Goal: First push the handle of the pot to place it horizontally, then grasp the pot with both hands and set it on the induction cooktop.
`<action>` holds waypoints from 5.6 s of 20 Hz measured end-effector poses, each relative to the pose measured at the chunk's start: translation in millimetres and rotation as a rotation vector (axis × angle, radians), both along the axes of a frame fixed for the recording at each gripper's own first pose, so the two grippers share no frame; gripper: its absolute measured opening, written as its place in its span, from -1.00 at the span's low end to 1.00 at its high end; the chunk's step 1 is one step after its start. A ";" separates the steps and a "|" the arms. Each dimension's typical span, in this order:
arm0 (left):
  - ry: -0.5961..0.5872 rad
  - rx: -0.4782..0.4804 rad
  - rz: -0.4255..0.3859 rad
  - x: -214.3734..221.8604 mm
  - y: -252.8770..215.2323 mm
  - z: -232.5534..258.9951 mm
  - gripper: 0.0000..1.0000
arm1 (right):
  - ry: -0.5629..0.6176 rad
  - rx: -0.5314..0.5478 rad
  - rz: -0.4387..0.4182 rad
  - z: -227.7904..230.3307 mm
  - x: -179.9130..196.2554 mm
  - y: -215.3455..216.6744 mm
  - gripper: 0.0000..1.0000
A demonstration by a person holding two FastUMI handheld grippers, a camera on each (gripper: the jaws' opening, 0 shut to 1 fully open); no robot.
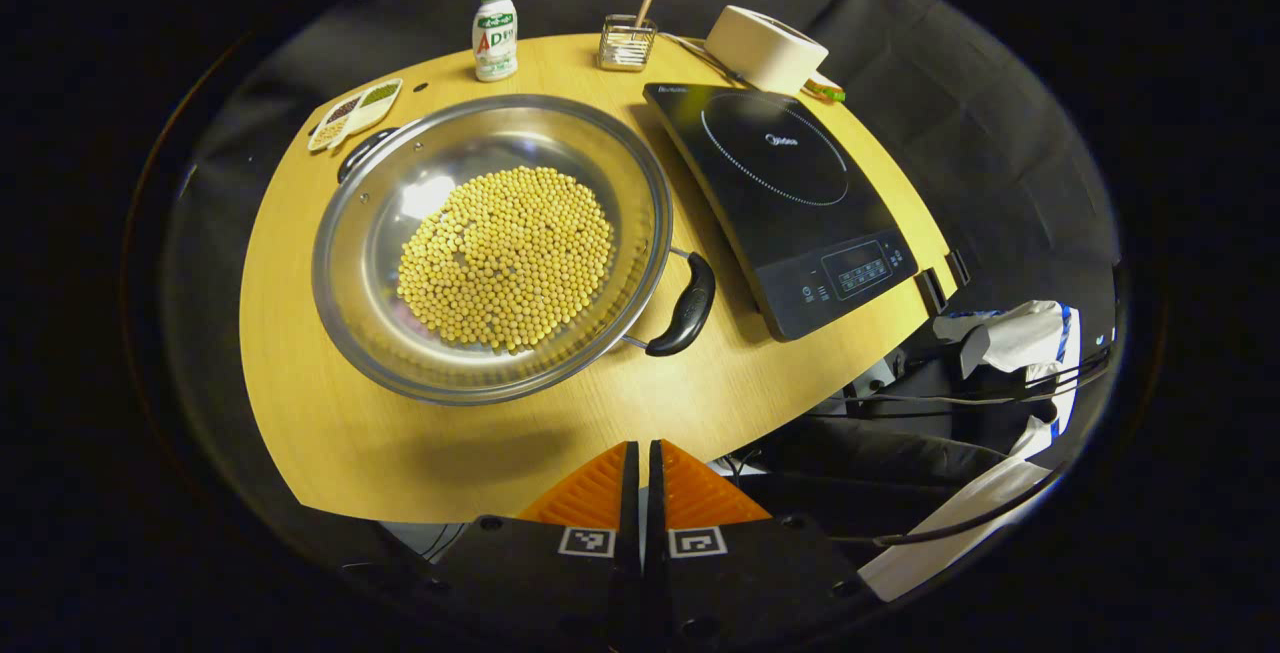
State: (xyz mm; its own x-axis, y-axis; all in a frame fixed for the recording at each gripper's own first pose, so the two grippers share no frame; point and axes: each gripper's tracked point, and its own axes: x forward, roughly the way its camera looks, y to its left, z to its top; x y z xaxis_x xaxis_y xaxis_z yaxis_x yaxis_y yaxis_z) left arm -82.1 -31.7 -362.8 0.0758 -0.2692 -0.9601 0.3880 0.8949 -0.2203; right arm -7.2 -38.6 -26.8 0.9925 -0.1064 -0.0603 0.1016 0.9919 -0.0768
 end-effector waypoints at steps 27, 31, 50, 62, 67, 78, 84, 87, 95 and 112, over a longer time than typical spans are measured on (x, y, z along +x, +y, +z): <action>-0.026 0.038 0.056 107.9 -81.8 -46.2 -0.90 | 0.089 -0.023 -0.154 -35.3 -2.9 -58.5 0.95; -0.035 0.035 0.073 126.5 -91.4 -50.1 -0.90 | 0.107 -0.033 -0.181 -40.5 -2.4 -66.0 0.95; -0.068 0.001 0.100 190.4 -109.9 -62.7 -0.90 | 0.157 -0.081 -0.228 -48.5 -7.4 -65.4 0.95; -0.361 -0.201 0.058 167.5 -70.6 28.7 0.07 | 0.154 -0.023 -0.011 -55.4 24.5 32.8 0.95; -0.526 -0.183 0.191 178.6 6.3 71.1 0.92 | 0.184 0.015 0.159 -72.0 43.6 110.8 0.95; -0.590 0.022 0.361 208.1 181.1 48.1 0.92 | 0.377 0.122 0.427 -158.1 83.7 267.2 0.96; -0.527 0.034 0.381 236.8 213.2 -1.0 0.92 | 0.585 0.192 0.480 -241.7 99.7 325.1 0.97; -0.485 0.039 0.389 249.7 218.8 -25.1 0.91 | 0.712 0.237 0.482 -287.7 106.3 348.0 0.97; -0.451 0.061 0.359 271.9 221.5 -57.4 0.73 | 0.938 0.292 0.417 -371.0 109.5 371.5 0.98; -0.379 0.062 0.360 257.8 217.0 -60.7 0.17 | 1.015 0.275 0.394 -401.6 119.2 374.9 0.07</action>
